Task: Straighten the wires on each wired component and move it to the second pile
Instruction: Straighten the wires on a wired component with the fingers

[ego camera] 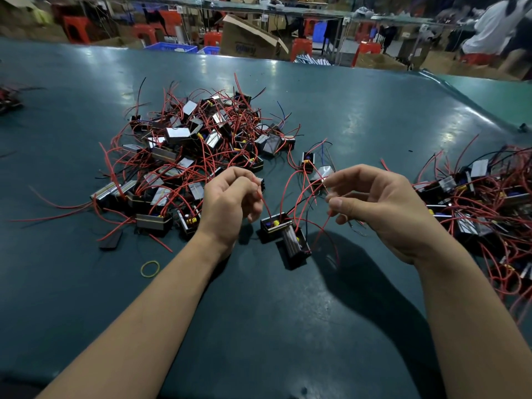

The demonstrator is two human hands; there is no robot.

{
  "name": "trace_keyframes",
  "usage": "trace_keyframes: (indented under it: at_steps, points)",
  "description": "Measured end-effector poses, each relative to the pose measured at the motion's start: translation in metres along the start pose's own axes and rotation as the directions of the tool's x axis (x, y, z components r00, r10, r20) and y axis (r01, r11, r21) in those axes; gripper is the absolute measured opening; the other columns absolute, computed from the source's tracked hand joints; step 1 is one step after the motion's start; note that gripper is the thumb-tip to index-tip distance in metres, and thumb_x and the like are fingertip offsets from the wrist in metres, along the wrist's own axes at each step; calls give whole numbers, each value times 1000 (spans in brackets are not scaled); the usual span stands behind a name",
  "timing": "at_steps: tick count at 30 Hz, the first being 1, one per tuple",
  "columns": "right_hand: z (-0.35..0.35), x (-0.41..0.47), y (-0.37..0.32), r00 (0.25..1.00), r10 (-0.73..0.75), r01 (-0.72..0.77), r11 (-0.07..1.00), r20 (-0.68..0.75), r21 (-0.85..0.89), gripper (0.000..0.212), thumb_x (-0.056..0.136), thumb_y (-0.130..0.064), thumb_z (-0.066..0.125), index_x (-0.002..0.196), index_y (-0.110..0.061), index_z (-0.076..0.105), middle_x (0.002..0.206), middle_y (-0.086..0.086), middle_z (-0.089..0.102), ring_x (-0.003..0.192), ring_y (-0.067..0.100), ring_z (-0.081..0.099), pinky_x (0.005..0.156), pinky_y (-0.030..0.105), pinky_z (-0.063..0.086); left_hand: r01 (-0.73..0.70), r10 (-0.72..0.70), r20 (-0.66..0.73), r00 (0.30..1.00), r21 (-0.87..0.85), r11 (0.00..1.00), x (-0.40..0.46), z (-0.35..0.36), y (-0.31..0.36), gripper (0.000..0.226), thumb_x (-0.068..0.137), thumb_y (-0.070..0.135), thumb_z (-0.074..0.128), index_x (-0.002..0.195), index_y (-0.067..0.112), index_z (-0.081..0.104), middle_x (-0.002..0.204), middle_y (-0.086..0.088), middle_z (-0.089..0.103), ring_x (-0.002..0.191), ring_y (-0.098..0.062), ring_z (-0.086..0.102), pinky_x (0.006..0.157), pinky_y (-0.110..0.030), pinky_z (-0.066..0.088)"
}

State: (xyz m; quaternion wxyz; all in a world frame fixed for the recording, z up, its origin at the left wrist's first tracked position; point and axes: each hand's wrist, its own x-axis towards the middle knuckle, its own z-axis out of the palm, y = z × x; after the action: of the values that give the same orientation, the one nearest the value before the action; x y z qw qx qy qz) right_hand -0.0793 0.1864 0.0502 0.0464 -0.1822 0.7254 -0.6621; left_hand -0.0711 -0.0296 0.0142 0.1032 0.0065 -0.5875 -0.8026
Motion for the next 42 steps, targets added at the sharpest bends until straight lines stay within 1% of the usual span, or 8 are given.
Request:
trace_keyframes:
  at_steps: [8,13,18,21,25,34,39,42]
  points:
    - [0,0,2,1000,8,-9,999,-11,-35,23,82,10,66,90,-11,70,83,9,66,66,18,65,57,23,52,-27,45,-136,990,131,991,1,0,-1,5,69,7,47,65,8,49,58,-11,48,39,-14,37,38,-16,26]
    - [-1,0,1,1000,-5,5,999,-11,-40,23,82,9,67,89,-12,70,87,12,66,67,19,65,57,24,52,-54,86,-181,980,178,983,3,-1,-4,25,85,-9,43,66,6,49,58,-11,49,40,-16,35,39,-16,26]
    - [-2,0,1,1000,-5,5,999,-11,-37,22,82,8,67,89,-12,70,82,8,67,67,20,65,57,24,52,-80,129,-222,967,216,973,3,0,-6,6,78,7,52,71,6,52,55,-8,50,40,-14,37,39,-18,27]
    - [-2,0,1,1000,-6,6,998,-14,-55,22,83,9,67,88,-12,70,81,8,67,67,20,65,58,25,52,-65,129,-248,960,250,966,4,-1,-8,8,79,11,53,76,3,55,57,-10,48,41,-14,37,42,-21,28]
    - [-3,0,2,1000,-10,9,998,-22,-59,23,83,9,66,87,-13,71,80,6,68,67,20,65,57,24,52,-73,137,-235,962,261,963,5,0,-7,17,71,20,52,76,4,56,59,-10,49,44,-16,37,43,-22,28]
    - [-6,0,2,1000,3,-4,998,-20,-63,21,84,9,65,89,-11,71,79,7,68,66,19,65,57,23,52,-126,188,-229,955,259,957,4,-1,-6,11,72,20,52,73,10,56,62,-10,48,50,-18,36,45,-25,27]
    - [-8,1,4,996,18,-27,994,-83,-109,19,84,11,65,89,-7,68,76,8,65,64,18,64,54,23,52,-144,201,-213,956,258,955,3,0,-4,5,74,15,55,71,13,58,59,-1,55,48,-11,44,46,-21,33]
    - [-8,2,8,993,34,-51,988,-116,-144,19,84,10,66,88,-8,68,71,3,66,62,16,64,53,22,53,-143,182,-156,971,231,962,0,2,-4,12,78,4,57,70,13,60,55,5,56,45,-7,44,47,-20,32]
